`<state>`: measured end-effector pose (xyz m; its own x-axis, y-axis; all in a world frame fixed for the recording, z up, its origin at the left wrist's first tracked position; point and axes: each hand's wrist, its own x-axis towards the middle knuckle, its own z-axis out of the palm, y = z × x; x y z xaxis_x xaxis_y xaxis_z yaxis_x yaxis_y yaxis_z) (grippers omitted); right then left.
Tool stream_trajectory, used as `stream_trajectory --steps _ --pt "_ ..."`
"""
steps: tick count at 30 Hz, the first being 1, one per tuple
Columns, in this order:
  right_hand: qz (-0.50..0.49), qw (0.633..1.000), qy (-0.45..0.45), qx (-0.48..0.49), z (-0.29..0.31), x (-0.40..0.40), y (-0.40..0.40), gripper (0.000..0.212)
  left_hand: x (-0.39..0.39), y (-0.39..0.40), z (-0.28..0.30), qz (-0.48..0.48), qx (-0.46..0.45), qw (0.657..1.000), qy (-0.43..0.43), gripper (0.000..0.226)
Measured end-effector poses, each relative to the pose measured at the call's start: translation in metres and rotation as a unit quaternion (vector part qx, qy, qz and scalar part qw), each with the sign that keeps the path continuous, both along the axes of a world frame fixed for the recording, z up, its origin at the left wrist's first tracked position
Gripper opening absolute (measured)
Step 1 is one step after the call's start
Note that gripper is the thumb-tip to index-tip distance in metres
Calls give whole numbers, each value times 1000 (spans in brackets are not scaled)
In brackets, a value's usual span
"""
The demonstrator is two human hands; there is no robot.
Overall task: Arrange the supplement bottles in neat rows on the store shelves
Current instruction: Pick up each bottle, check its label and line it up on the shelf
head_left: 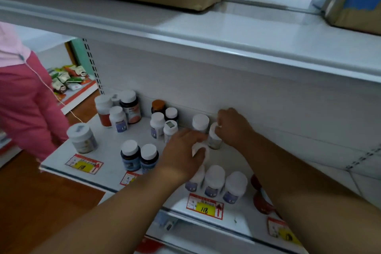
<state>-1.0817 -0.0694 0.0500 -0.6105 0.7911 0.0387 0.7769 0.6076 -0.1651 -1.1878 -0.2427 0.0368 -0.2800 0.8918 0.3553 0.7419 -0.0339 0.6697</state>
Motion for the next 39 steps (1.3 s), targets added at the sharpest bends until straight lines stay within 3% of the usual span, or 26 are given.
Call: stream_trajectory --steps 4,11,14,17,20,23,26,30,34,39 --pt "-28 999 -18 -26 -7 -3 -5 34 -22 -1 -2 -60 -5 998 -11 28" --pt "-101 992 51 -57 -25 -1 -27 43 -41 5 -4 -131 -22 991 -3 27" --pt "-152 972 175 -35 -10 19 -51 32 -37 5 -3 -126 -24 991 -45 38" --pt "-193 920 338 35 24 46 -91 18 -19 1 6 -102 -33 982 -157 52" --pt "-201 879 433 9 54 73 -137 9 11 -9 25 -180 -79 937 -287 45" --pt "-197 839 504 -51 72 101 -170 19 51 -26 37 -281 -106 868 -395 33" --pt "-210 813 534 -102 81 142 -192 32 95 -41 40 -326 -108 817 -464 38" --pt "-230 770 581 -131 79 210 -216 32 153 -49 40 -360 -125 781 -495 46" --pt "-255 770 580 -70 73 284 -234 31 224 -60 28 -370 -134 785 -478 46" --pt "-253 814 517 -78 64 335 -236 34 277 -82 21 -350 -159 801 -459 60"
